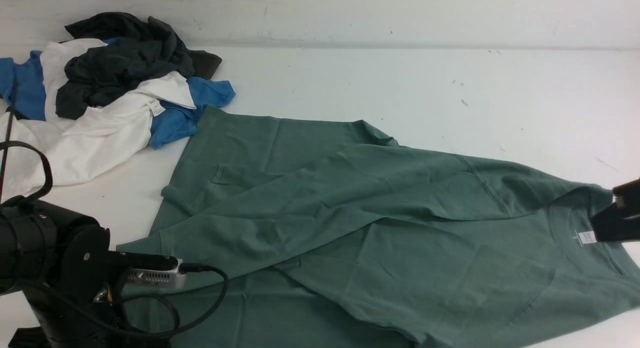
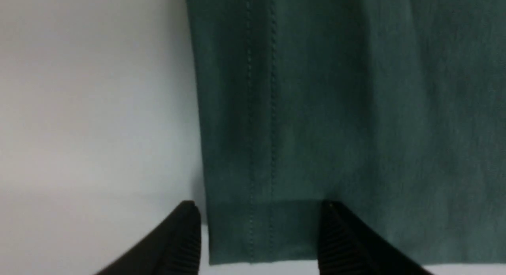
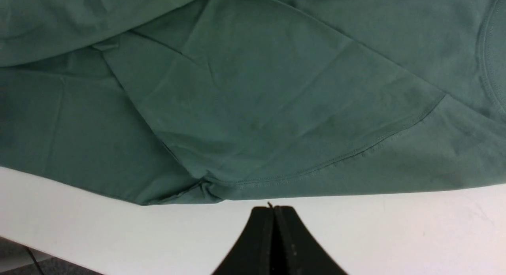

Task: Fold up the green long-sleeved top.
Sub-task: Use both arms simultaneously to clamp the lower edge of the clothing fabric

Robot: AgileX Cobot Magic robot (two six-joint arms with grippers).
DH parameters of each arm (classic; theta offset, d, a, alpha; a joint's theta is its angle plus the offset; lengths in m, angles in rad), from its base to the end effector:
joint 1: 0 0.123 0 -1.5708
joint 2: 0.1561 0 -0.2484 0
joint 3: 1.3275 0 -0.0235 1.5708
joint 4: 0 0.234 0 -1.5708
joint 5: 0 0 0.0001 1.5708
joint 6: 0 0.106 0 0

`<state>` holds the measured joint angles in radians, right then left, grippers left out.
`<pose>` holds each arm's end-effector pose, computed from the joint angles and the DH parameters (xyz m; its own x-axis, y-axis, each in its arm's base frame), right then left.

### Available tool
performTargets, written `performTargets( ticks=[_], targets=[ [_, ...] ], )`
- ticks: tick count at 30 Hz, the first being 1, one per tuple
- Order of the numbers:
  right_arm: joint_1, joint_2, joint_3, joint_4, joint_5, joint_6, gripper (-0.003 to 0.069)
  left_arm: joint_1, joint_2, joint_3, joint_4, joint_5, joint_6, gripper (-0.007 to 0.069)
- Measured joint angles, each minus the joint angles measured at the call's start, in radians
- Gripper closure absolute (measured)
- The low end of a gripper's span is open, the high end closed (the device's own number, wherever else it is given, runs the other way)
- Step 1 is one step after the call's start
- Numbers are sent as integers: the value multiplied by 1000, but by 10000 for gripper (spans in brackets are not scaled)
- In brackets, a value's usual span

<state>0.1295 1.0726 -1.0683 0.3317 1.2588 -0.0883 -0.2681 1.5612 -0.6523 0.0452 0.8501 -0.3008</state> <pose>0.1823 0.0569 0.3074 -0.9128 -0.1025 -0.3952 -0.2302 0.9287 0.2908 0.1958 -0.0501 0.1080 -0.9961 -0.0038 0.0876 0.0015 0.9982 0.0594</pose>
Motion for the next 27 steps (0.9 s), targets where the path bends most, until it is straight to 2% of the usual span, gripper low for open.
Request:
performTargets(
  ticks=[3, 6, 8, 9, 10, 12, 18, 22, 23, 24, 25, 26, 27],
  targets=[
    [0, 0, 0, 0, 0, 0, 670, 0, 20, -12, -7, 13, 1, 242],
    [1, -1, 0, 0, 0, -4, 670, 0, 25, -17, -15, 16, 6, 285],
    [1, -2, 0, 0, 0, -10, 670, 0, 25, -17, -31, 14, 7, 360],
    [1, -2, 0, 0, 0, -19, 670, 0, 20, -17, -45, 9, 7, 484],
    [1, -2, 0, 0, 0, -27, 670, -1, 15, -16, -54, 6, 8, 531],
    [1, -2, 0, 0, 0, -41, 670, -2, 6, -13, -56, 3, 9, 573],
    [71, 5, 0, -4, 0, -154, 670, 2, -104, 5, -45, 35, 27, 598],
    [215, 64, 0, -22, -2, -209, 670, 20, -196, -7, -52, 76, 43, 598],
    [315, 109, 0, -40, -5, -233, 670, 23, -222, -10, -45, 94, 51, 598],
    [327, 120, 0, -45, -5, -237, 670, 23, -222, -10, -45, 94, 51, 598],
    [420, 162, 0, -73, -8, -241, 670, 24, -237, -12, -45, 113, 54, 598],
    [442, 174, 0, -77, -11, -240, 670, 24, -238, -12, -45, 117, 56, 598],
    [514, 212, 0, -108, -15, -230, 670, 24, -249, -13, -45, 140, 59, 598]
  ],
)
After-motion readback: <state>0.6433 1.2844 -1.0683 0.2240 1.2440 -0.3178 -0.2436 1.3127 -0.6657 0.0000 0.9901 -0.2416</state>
